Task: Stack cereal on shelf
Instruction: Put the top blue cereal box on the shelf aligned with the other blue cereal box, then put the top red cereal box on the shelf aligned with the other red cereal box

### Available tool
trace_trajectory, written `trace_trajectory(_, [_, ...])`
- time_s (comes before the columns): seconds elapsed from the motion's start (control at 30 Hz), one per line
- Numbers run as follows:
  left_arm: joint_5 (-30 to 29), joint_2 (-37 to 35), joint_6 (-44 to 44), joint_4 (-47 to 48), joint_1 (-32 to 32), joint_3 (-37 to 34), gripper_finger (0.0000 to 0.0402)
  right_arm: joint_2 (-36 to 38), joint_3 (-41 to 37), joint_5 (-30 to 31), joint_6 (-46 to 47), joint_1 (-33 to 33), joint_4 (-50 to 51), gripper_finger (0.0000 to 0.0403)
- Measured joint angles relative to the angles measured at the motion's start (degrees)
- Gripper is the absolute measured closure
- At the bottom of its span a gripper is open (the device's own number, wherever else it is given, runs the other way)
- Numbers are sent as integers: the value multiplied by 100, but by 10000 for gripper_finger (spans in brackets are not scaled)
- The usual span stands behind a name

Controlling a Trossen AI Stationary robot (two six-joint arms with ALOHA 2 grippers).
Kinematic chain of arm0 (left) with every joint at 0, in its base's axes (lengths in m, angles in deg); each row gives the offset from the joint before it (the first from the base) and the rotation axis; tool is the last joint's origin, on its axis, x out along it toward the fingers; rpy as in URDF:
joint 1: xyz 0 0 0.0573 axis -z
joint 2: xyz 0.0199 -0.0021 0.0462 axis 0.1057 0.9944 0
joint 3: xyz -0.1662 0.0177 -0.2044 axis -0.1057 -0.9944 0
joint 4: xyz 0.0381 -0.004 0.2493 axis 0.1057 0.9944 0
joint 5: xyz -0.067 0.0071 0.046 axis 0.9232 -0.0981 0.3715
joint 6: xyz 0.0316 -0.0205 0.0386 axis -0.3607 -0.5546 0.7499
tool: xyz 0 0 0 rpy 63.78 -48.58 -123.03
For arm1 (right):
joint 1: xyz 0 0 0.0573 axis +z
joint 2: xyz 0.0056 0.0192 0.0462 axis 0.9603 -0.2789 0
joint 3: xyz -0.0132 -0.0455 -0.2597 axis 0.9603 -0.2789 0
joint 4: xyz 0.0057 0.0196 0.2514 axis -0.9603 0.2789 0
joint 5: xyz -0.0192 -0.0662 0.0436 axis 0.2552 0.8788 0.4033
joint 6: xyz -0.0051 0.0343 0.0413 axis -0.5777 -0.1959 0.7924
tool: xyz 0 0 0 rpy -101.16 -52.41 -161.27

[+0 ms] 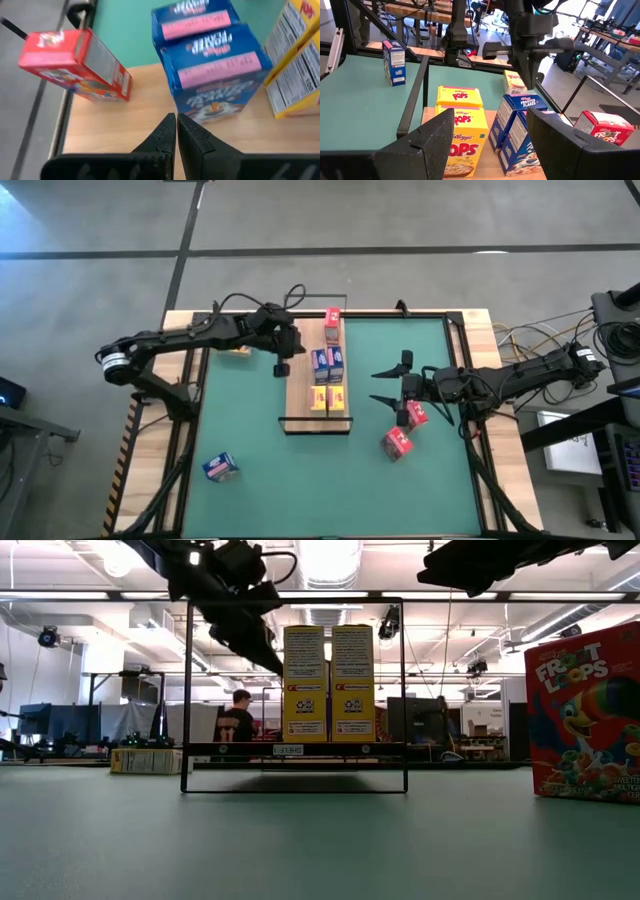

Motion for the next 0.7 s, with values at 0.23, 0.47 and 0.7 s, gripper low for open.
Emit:
trace_trajectory(0.23, [4,343,-17,-473,17,-4,401,0,0,0,0,0,-18,165])
trace_trajectory(0.47, [-38,449,-50,-821,20,-6,401,0,0,0,-25,0,-22,165])
trace_trajectory(0.7, [-345,448,-207,-718,15,2,401,0,0,0,-28,0,-22,165])
